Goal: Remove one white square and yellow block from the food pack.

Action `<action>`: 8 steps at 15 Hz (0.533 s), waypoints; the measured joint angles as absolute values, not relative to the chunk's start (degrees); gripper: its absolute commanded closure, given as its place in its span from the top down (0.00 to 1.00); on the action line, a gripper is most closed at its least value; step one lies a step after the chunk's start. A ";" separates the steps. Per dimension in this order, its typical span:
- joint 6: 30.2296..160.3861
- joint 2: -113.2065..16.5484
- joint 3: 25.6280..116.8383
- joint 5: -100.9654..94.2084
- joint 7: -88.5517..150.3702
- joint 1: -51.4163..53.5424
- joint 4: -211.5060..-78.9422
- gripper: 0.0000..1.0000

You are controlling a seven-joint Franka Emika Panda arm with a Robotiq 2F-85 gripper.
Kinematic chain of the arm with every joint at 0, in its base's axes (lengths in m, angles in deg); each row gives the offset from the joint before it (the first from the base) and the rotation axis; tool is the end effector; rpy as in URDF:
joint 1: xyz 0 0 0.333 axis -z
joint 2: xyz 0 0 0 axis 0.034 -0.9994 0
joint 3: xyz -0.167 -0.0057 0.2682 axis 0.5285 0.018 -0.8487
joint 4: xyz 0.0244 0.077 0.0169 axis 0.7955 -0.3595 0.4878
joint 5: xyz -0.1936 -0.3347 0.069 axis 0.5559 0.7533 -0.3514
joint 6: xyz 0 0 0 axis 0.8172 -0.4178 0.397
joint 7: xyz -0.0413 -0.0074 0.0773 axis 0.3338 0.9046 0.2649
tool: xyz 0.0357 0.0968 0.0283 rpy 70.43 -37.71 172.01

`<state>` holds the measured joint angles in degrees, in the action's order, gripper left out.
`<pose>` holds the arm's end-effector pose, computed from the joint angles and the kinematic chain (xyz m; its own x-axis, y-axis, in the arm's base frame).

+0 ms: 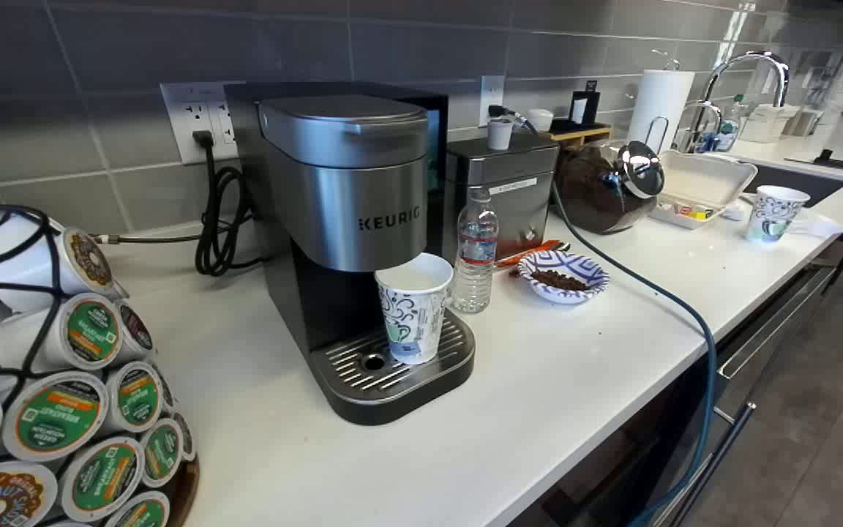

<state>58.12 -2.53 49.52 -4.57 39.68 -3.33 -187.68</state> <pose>0.3512 0.1575 0.4977 0.9870 0.1116 -0.1153 0.1341 -0.9683 0.2108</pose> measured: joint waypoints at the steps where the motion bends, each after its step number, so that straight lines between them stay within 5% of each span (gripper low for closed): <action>1: 58.12 -2.53 49.52 -4.57 39.68 -3.33 -187.68 1.00; 8: 58.78 -2.52 51.23 -4.67 39.68 -3.55 -187.58 1.00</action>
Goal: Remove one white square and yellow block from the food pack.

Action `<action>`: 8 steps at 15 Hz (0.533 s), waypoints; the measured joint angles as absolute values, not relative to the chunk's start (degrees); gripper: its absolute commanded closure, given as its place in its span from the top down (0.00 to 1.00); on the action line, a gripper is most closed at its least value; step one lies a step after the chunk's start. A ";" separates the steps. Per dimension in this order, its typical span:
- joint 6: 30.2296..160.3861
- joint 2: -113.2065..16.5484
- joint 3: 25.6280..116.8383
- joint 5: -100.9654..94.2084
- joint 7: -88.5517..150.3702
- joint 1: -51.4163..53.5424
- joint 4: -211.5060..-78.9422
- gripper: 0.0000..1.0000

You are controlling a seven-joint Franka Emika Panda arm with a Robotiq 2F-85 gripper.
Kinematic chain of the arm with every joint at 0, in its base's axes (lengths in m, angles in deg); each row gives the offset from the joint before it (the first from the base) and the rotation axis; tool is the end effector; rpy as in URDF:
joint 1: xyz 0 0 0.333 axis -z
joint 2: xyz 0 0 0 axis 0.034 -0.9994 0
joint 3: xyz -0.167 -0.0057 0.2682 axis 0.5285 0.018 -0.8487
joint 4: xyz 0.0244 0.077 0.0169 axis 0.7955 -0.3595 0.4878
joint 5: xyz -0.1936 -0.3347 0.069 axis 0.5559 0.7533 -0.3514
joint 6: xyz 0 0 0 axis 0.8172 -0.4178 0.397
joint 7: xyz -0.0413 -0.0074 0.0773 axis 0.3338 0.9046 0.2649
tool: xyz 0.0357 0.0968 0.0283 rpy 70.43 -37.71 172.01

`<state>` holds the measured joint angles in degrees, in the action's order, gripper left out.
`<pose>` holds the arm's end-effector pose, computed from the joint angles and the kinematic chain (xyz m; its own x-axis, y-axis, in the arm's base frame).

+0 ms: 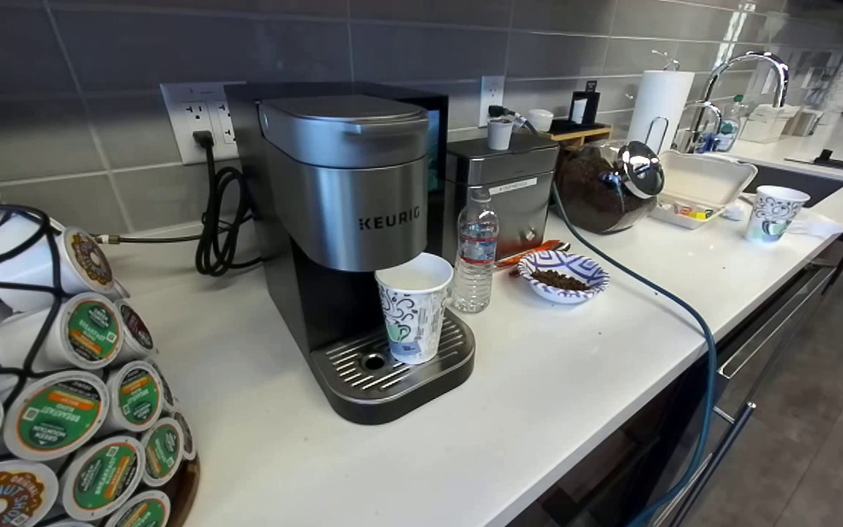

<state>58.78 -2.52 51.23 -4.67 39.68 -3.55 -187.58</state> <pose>0.3562 0.1482 0.5011 0.9903 0.0936 -0.1028 0.1121 -0.9750 0.1919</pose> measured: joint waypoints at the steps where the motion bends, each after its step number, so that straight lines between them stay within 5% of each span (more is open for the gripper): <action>1: 60.05 -2.50 53.30 -4.91 39.43 -3.30 -187.44 1.00; 8: 67.78 -3.94 75.35 -9.08 26.32 4.24 -183.01 1.00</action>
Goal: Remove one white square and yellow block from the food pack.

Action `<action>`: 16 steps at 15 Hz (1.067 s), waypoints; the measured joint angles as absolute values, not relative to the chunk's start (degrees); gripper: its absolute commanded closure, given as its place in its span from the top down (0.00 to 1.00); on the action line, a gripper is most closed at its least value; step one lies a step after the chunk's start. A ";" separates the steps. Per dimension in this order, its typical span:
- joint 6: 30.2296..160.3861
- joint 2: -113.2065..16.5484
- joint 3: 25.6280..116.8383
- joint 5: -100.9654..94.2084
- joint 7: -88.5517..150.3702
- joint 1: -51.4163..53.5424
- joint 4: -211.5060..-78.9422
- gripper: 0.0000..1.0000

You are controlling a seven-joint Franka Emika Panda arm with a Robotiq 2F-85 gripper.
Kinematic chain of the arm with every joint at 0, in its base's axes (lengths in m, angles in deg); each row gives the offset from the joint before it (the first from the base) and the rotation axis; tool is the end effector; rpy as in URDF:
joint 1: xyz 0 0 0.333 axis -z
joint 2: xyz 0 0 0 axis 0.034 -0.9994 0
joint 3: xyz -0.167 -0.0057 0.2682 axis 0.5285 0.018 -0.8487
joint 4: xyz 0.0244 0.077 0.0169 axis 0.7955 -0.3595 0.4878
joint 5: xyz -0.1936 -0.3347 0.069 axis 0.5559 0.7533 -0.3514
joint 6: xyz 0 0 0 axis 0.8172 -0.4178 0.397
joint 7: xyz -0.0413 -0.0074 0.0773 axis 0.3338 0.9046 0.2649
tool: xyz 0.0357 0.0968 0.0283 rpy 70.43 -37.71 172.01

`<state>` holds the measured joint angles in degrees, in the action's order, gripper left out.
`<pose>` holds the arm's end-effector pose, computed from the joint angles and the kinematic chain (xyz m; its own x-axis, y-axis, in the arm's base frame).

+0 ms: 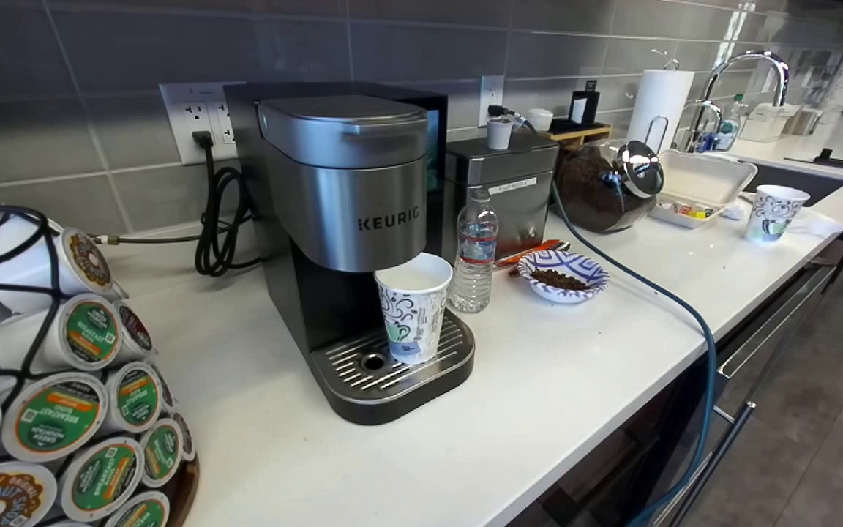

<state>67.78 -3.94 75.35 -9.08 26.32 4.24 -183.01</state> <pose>0.4075 -0.0783 0.5485 0.9801 -0.1826 0.0776 -0.1733 -0.9784 -0.1128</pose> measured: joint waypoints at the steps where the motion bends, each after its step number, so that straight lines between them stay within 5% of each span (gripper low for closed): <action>1: 68.14 -4.74 78.65 -10.99 21.93 4.88 -181.77 1.00; 6: 66.27 -12.30 93.16 -22.01 3.74 5.68 -173.33 1.00; 16: 74.28 -15.47 91.27 -25.63 4.12 7.19 -172.33 1.00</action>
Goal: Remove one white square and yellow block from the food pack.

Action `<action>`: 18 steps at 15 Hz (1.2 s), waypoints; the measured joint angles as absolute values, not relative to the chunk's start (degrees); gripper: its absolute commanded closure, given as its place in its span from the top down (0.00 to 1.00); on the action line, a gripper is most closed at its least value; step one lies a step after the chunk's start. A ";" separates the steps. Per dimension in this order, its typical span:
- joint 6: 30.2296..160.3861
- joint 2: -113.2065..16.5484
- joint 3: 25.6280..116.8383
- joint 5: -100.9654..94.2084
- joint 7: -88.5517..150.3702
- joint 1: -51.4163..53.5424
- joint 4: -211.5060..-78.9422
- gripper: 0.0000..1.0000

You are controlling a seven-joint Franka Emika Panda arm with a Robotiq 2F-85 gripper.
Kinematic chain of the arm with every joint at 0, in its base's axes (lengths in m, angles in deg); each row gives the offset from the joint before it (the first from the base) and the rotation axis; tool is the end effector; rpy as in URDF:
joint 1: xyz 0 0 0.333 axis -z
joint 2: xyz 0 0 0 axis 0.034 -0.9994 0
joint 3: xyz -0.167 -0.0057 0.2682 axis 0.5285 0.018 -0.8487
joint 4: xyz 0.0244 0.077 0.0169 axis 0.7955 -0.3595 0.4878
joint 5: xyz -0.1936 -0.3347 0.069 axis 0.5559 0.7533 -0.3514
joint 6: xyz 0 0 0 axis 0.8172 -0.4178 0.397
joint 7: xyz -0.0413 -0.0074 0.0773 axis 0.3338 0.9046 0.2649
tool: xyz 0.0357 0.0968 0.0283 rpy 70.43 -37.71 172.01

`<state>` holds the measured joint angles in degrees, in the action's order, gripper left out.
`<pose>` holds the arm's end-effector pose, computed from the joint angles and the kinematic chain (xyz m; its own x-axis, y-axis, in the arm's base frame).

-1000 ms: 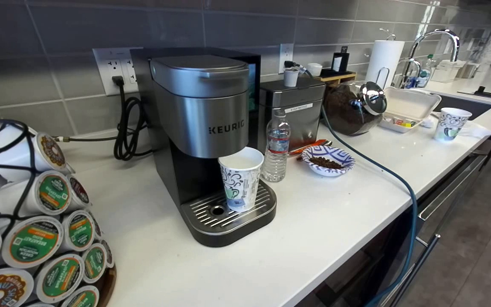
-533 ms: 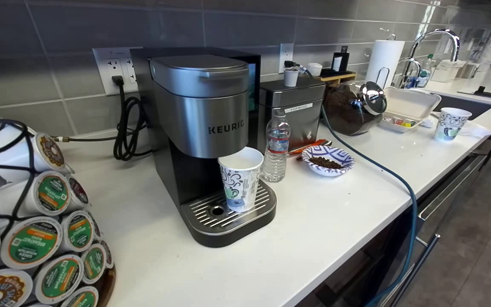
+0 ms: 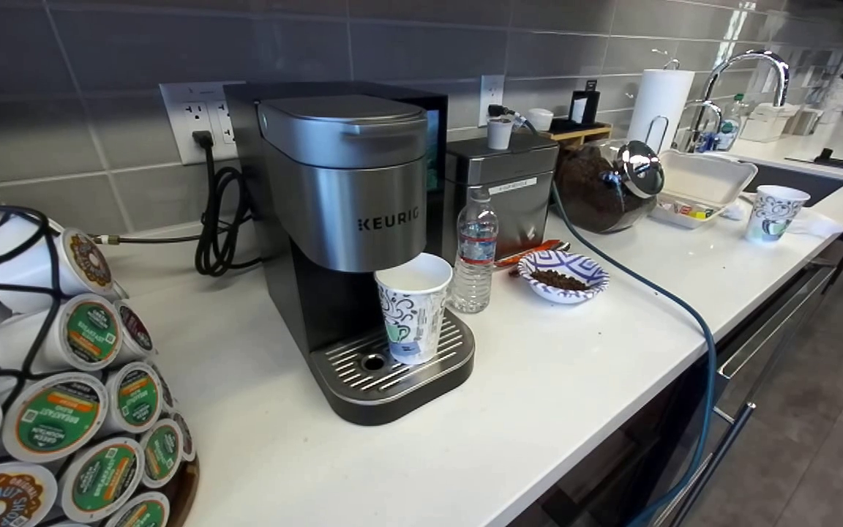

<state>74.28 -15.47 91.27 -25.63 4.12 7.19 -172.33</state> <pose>0.4327 -0.2391 0.5559 0.9245 -0.2672 0.2720 -0.1636 -0.9224 -0.3499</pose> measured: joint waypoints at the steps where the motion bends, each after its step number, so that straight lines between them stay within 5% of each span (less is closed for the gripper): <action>1: 79.25 -16.57 91.18 -27.56 3.96 7.44 -172.79 1.00; 8: 112.06 -34.73 90.03 -43.34 -12.08 7.64 -168.61 1.00; 18: 106.94 -58.51 85.73 -32.60 -8.65 16.89 -147.75 1.00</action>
